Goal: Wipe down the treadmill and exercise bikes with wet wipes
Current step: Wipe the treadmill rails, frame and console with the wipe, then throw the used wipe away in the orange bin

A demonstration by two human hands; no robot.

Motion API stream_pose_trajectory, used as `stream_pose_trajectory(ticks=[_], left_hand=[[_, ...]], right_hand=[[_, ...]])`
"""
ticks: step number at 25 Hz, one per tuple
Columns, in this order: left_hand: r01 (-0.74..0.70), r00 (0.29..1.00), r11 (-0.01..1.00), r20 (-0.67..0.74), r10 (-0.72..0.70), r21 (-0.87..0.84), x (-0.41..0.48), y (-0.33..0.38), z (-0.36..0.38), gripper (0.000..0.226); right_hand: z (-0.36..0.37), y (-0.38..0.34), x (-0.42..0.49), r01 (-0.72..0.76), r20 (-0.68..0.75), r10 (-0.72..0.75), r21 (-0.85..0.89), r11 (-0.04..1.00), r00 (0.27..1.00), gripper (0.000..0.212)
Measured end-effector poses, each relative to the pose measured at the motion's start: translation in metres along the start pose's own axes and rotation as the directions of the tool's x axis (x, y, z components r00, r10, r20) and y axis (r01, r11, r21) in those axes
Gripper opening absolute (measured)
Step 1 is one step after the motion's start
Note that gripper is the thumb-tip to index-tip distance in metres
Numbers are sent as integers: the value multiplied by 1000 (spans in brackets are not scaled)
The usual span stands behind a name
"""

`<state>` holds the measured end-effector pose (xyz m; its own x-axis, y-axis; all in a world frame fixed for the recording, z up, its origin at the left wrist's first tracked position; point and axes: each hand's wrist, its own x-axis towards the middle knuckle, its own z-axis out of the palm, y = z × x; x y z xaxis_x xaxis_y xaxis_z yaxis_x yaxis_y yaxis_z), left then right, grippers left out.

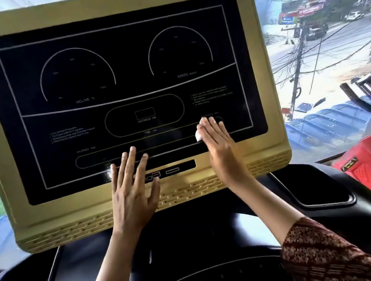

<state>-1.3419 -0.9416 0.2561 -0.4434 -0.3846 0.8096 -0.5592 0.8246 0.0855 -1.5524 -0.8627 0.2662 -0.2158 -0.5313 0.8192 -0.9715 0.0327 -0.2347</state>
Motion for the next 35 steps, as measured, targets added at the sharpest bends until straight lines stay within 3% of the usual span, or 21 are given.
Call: stream_pose_trajectory(ticks=[2,5,9,13,17,21,25,29,35], left_hand=[[-30,1000,995,-6,30,-92,4,18,-1,48],[54,999,949,20,-50,-311,18,50,2,44],[301,953,685,242,-185,-664,41,106,-1,32],[373,895,506,445,25,-778,44,162,-5,25],[476,801,315,553,230,-821,15,231,-17,20],[428,738,222,480,474,-876,-28,328,-55,20],[434,582,79,346,736,-898,-87,444,-115,17],[463,444,-51,182,878,-885,-163,545,-196,22],[503,283,-190,-47,958,-843,-304,666,-340,22]], right_hand=[[-12,1,-12,45,82,-49,59,997,995,44],[-45,3,4,-60,164,17,260,964,986,34],[-102,5,-3,-199,128,175,215,956,976,25],[-167,-2,-45,-379,82,371,136,916,925,26],[-252,-21,-115,-529,-97,526,-4,849,845,18],[-345,-47,-199,-738,-236,707,-84,669,667,26],[-458,-105,-294,-870,-456,756,-90,485,469,30],[-562,-172,-390,-935,-638,694,-127,332,333,28],[-689,-316,-524,-989,-826,543,-128,79,151,29]])
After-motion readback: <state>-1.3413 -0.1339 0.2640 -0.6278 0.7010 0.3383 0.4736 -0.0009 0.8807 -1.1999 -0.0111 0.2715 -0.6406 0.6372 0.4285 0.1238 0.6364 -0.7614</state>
